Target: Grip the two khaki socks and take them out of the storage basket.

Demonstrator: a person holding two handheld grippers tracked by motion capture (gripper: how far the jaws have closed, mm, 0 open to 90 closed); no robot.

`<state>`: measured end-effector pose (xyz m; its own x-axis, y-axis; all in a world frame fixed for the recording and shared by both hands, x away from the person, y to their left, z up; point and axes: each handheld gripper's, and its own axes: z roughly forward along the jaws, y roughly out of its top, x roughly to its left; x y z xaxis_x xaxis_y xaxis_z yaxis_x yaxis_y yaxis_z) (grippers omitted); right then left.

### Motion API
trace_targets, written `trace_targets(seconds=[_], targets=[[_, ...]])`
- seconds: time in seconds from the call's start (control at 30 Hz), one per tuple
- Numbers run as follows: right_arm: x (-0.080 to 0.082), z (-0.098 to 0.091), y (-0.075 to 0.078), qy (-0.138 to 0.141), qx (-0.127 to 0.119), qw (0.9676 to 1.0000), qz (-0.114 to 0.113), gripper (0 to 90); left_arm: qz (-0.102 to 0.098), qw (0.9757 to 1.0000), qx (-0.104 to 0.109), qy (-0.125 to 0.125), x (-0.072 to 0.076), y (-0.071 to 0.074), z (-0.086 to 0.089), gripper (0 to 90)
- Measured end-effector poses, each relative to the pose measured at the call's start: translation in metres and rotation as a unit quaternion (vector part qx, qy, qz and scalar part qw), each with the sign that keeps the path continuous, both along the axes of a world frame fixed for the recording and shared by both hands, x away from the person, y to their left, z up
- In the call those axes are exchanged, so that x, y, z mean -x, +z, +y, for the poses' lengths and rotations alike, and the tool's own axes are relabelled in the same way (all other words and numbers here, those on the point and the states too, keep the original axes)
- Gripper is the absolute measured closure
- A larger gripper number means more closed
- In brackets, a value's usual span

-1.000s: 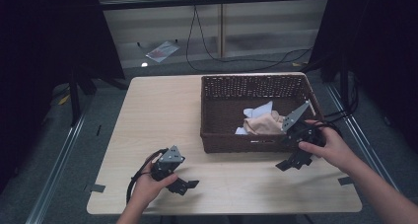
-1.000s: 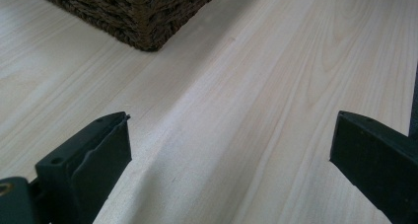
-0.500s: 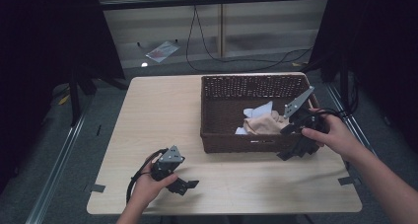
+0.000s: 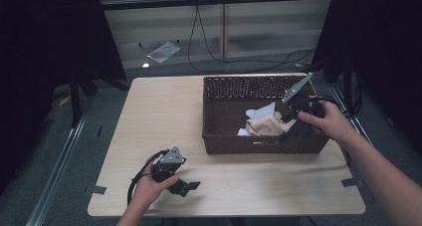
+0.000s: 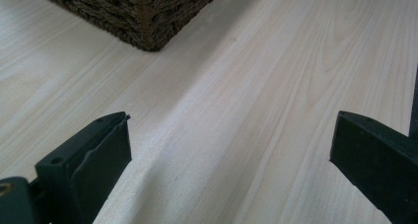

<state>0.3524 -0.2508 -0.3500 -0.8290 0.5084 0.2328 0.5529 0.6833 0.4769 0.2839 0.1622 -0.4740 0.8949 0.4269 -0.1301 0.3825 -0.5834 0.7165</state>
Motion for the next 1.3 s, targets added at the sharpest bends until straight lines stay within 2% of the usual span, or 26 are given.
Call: trace_targets(seconds=[0.13, 0.2, 0.3, 0.33, 0.47, 0.63, 0.7, 0.73, 0.83, 1.03, 1.3], targets=[[-0.009, -0.002, -0.004, -0.008, -0.002, 1.0, 0.001, 3.3, 0.0, 1.0, -0.004, -0.003, 0.0, 0.0, 0.0, 1.9], [-0.018, -0.004, -0.009, -0.028, 0.01, 0.9996, -0.003, 3.4, 0.001, 1.0, -0.002, -0.002, 0.0, 0.0, 0.0, 1.9], [-0.024, -0.006, -0.012, -0.041, 0.012, 0.9991, -0.004, 4.3, 0.0, 1.0, -0.005, -0.002, 0.0, 0.0, 0.0, 1.9], [-0.028, -0.007, -0.015, -0.053, 0.015, 0.9985, -0.006, 6.5, 0.0, 1.0, -0.005, -0.001, 0.0, 0.0, 0.0, 1.9], [-0.035, -0.009, -0.02, -0.066, 0.016, 0.9977, -0.005, 9.6, 0.0, 1.0, -0.007, -0.004, -0.001, 0.0, 0.0, 1.9], [-0.046, -0.012, -0.031, -0.09, 0.026, 0.9956, -0.004, 25.6, -0.001, 1.0, -0.004, -0.001, -0.001, 0.0, 0.001, 1.9], [-0.048, -0.012, -0.033, -0.093, 0.029, 0.9953, -0.004, 27.4, 0.0, 1.0, -0.004, -0.001, 0.0, 0.0, 0.001, 1.9], [-0.051, -0.013, -0.036, -0.098, 0.036, 0.9945, -0.007, 32.9, 0.0, 1.0, -0.004, -0.001, -0.001, 0.0, 0.001, 1.9], [-0.053, -0.012, -0.039, -0.1, 0.042, 0.9941, -0.005, 36.4, 0.0, 1.0, -0.005, -0.001, -0.001, 0.0, 0.001, 1.9], [-0.062, -0.009, -0.05, -0.104, 0.069, 0.9922, -0.005, 47.7, 0.0, 1.0, -0.004, -0.001, -0.001, 0.0, 0.001, 1.9], [-0.068, -0.004, -0.059, -0.104, 0.078, 0.9915, 0.005, 60.9, -0.001, 1.0, -0.002, -0.003, -0.001, 0.001, 0.002, 1.9]])
